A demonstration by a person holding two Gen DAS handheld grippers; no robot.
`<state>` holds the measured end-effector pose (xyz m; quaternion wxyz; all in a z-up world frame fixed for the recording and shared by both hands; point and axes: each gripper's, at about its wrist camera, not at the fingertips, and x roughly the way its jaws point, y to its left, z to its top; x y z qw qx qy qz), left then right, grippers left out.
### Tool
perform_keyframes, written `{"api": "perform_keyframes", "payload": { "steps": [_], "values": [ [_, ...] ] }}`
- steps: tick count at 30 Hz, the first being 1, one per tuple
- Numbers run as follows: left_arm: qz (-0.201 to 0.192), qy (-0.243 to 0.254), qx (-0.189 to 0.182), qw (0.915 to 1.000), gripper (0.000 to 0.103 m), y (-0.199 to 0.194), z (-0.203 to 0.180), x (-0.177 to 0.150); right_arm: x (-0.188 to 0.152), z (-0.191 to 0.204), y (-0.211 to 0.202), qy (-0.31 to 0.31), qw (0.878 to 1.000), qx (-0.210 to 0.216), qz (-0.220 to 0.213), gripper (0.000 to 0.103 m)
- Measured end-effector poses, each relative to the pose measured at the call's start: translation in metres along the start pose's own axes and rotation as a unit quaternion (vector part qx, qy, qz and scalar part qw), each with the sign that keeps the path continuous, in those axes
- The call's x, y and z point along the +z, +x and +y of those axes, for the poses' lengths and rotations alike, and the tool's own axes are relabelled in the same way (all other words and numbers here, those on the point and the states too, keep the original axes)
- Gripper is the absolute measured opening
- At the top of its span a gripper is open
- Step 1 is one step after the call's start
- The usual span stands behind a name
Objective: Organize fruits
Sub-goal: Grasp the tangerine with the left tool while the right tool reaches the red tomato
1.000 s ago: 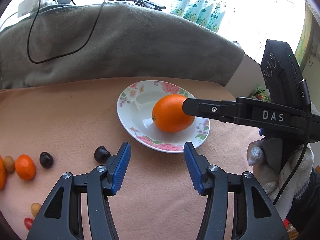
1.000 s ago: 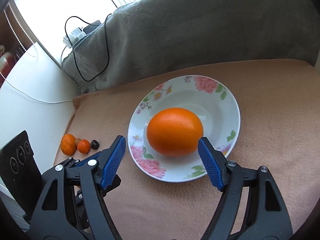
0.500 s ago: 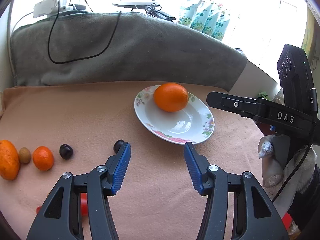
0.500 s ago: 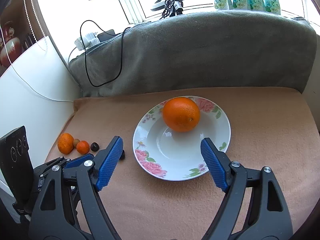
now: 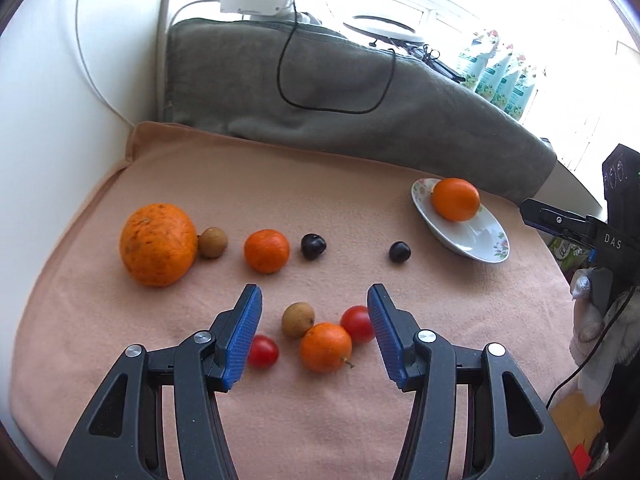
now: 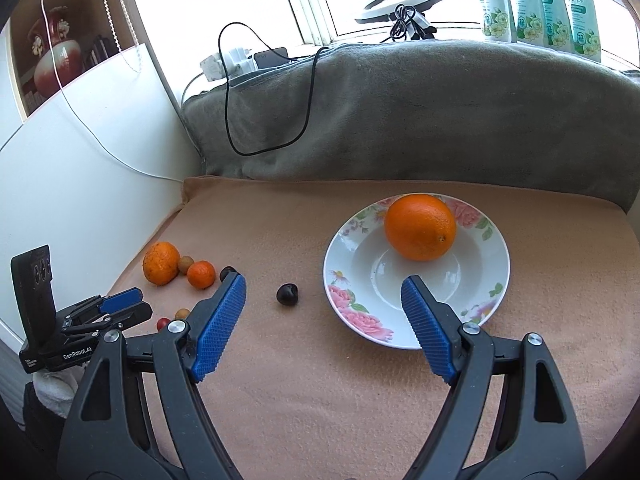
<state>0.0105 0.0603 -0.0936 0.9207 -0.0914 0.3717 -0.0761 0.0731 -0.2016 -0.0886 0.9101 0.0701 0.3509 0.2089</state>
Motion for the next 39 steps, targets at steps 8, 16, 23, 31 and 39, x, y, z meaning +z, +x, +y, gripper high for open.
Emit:
{"api": "perform_keyframes", "payload": {
  "steps": [8, 16, 23, 31, 39],
  "values": [
    [0.014, -0.02, 0.009, 0.9997, 0.054, -0.01, 0.019, -0.027, -0.007, 0.023, 0.021, -0.023, 0.998, 0.028, 0.042, 0.081],
    [0.029, -0.017, -0.014, 0.9993, 0.043, -0.001, 0.01, -0.038, -0.016, 0.046, 0.049, -0.038, 0.994, 0.054, 0.084, 0.063],
    [0.037, -0.023, -0.008, 0.999, 0.042, 0.005, 0.02, -0.044, -0.028, 0.061, 0.078, -0.04, 0.987, 0.083, 0.129, 0.052],
    [0.035, -0.039, -0.006, 0.9986, 0.037, 0.008, 0.039, -0.04, -0.039, 0.077, 0.106, -0.047, 0.979, 0.109, 0.167, 0.043],
    [0.038, -0.027, -0.041, 0.9981, 0.036, 0.009, 0.023, -0.041, -0.042, 0.085, 0.125, -0.028, 0.972, 0.132, 0.19, 0.042]
  ]
}}
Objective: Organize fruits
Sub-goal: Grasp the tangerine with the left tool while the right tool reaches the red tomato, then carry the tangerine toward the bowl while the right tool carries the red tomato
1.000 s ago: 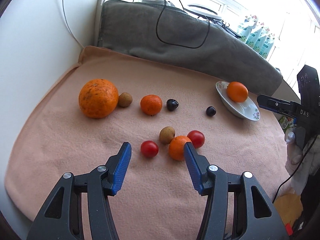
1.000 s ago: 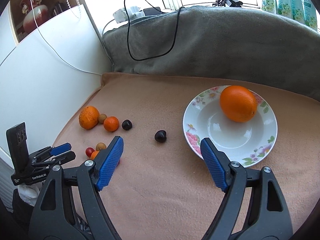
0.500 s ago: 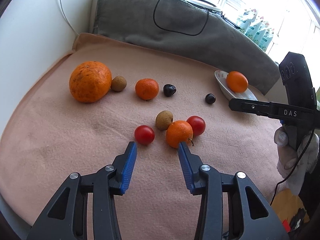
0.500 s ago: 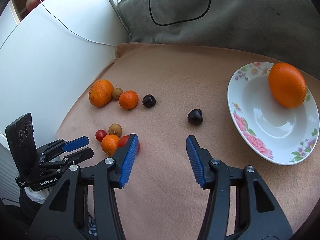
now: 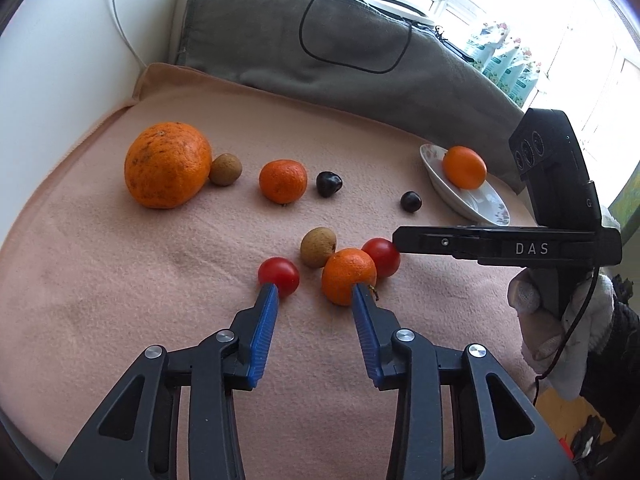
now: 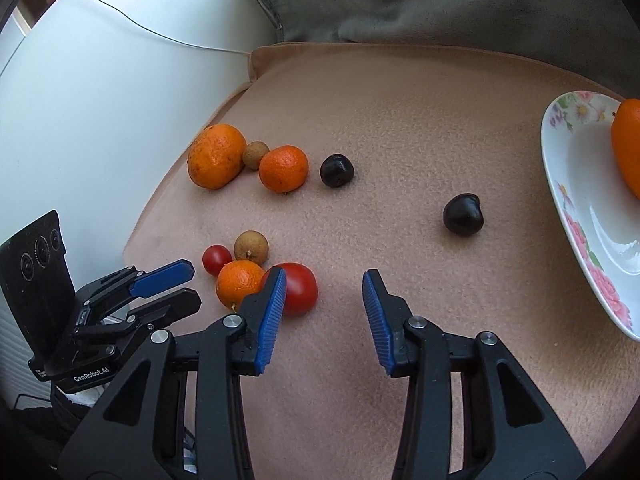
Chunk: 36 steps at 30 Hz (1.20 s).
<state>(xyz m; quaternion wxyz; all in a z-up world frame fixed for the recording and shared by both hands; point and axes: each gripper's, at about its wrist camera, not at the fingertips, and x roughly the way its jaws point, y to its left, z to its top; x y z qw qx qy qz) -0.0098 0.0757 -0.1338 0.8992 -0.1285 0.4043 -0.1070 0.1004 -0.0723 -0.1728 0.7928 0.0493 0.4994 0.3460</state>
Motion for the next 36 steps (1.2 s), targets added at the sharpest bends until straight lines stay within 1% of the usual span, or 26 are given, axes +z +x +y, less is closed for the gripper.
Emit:
{"api": "perform_keyframes", "payload": {
  "steps": [2, 9, 16, 22, 25, 28, 36],
  "values": [
    [0.002, 0.001, -0.006, 1.0, 0.035, 0.001, -0.004, -0.001, 0.001, -0.002, 0.002, 0.01, 1.0, 0.013, 0.003, 0.042],
    [0.005, 0.014, -0.013, 0.9998, 0.035, 0.004, -0.014, 0.001, 0.0, 0.0, 0.001, 0.016, 0.999, 0.03, 0.006, 0.042],
    [0.007, 0.034, -0.002, 0.9994, 0.035, 0.013, -0.023, 0.003, 0.002, 0.004, 0.007, 0.013, 0.999, 0.043, 0.017, 0.042],
    [0.011, 0.05, 0.008, 0.9987, 0.035, 0.02, -0.027, 0.002, 0.0, 0.004, 0.015, 0.022, 0.998, 0.057, 0.028, 0.042],
    [0.016, 0.042, 0.006, 0.999, 0.035, 0.025, -0.022, 0.003, -0.001, 0.002, 0.017, 0.03, 0.997, 0.066, 0.031, 0.04],
    [0.022, 0.042, 0.006, 0.9989, 0.035, 0.029, -0.022, 0.0, -0.001, 0.002, 0.018, 0.034, 0.996, 0.077, 0.036, 0.035],
    [0.018, 0.032, 0.0, 0.9993, 0.033, 0.03, -0.02, 0.0, -0.001, 0.002, 0.021, 0.039, 0.995, 0.079, 0.038, 0.035]
  ]
}}
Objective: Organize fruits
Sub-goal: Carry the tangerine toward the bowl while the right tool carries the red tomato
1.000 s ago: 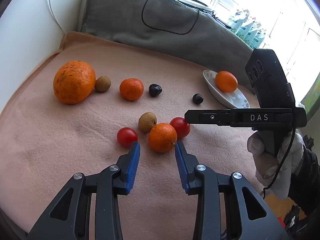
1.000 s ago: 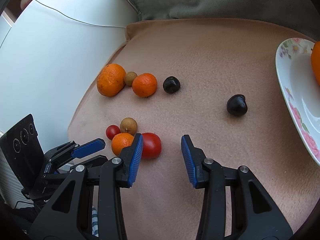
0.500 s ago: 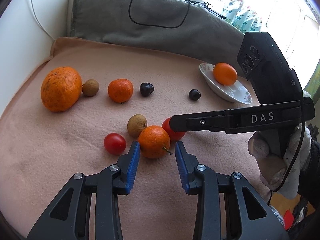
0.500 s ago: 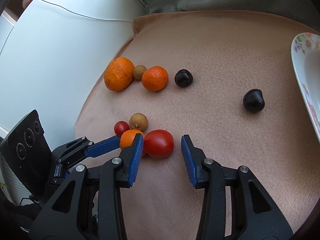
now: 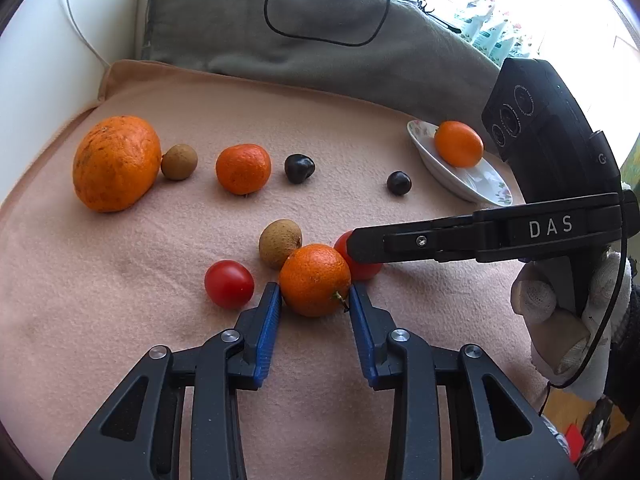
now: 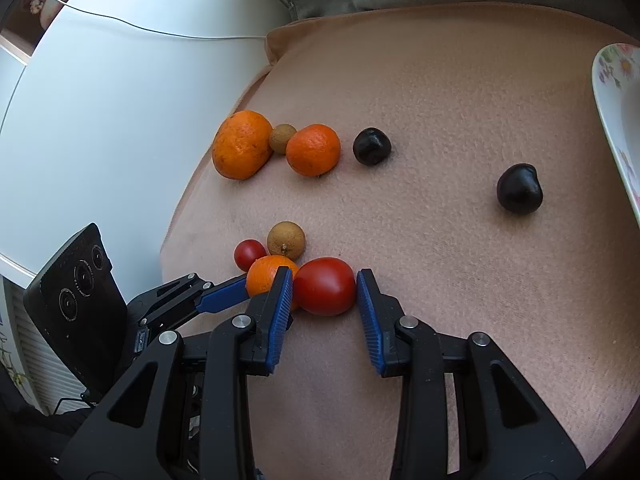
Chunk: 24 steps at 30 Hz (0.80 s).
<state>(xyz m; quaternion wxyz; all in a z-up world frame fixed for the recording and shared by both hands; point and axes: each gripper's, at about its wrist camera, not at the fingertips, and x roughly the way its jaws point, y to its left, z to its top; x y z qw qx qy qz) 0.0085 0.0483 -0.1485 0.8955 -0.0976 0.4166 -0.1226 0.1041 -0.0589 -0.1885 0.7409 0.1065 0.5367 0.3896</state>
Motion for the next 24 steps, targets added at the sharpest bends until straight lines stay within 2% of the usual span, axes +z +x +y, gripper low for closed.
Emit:
{"api": "perform_keyframes", "payload": {
  "steps": [12, 24],
  "values": [
    [-0.005, -0.001, -0.003, 1.0, 0.032, -0.004, -0.001, -0.001, -0.001, -0.005, -0.008, 0.01, 1.0, 0.006, -0.009, 0.034],
    [-0.019, 0.006, -0.019, 0.9996, 0.032, -0.016, -0.013, 0.008, 0.001, -0.011, -0.042, 0.021, 0.999, 0.006, -0.05, 0.034]
  ]
}}
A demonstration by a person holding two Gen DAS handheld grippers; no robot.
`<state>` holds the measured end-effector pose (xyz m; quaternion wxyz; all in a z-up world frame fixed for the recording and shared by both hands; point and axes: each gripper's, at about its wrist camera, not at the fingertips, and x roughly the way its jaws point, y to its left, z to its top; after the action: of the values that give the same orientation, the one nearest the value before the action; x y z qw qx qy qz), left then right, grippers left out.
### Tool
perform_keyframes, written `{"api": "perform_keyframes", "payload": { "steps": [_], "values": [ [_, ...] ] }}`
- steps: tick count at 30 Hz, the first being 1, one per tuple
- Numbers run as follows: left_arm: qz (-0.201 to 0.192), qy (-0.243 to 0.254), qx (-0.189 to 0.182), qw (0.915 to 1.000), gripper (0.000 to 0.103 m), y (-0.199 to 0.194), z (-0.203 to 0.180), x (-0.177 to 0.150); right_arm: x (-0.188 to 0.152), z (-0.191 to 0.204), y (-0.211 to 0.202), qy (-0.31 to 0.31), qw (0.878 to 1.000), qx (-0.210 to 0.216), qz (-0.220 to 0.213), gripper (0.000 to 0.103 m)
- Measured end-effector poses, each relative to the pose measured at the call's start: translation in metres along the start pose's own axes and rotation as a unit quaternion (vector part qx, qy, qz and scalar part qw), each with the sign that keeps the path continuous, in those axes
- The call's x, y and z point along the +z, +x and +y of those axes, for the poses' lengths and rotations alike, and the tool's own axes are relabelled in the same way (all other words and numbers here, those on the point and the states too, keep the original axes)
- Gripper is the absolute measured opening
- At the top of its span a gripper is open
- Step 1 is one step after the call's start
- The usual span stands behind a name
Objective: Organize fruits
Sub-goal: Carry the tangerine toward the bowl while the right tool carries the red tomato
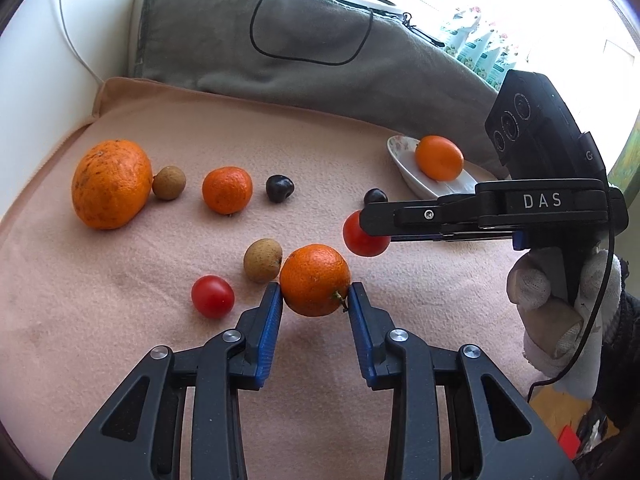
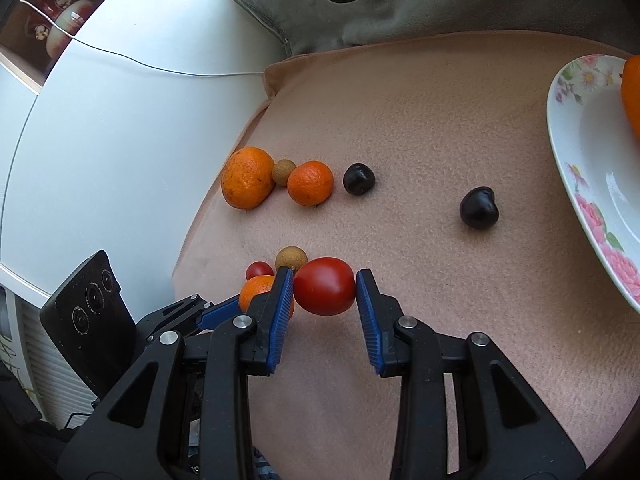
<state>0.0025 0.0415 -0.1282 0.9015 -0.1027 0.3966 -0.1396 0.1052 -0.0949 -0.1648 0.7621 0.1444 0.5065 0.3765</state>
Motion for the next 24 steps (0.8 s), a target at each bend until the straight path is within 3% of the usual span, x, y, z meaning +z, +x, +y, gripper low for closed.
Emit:
{"api": "perform_keyframes", "payload": {
  "steps": [10, 24],
  "values": [
    [-0.01, 0.034, -0.025, 0.9991, 0.032, 0.009, -0.033, 0.023, 0.004, -0.025, -0.068, 0.022, 0.996, -0.041, -0.081, 0.034],
    [-0.015, 0.063, -0.072, 0.9953, 0.032, 0.047, -0.084, 0.059, -0.002, -0.074, -0.143, 0.045, 0.976, -0.15, -0.153, 0.034]
  ]
}}
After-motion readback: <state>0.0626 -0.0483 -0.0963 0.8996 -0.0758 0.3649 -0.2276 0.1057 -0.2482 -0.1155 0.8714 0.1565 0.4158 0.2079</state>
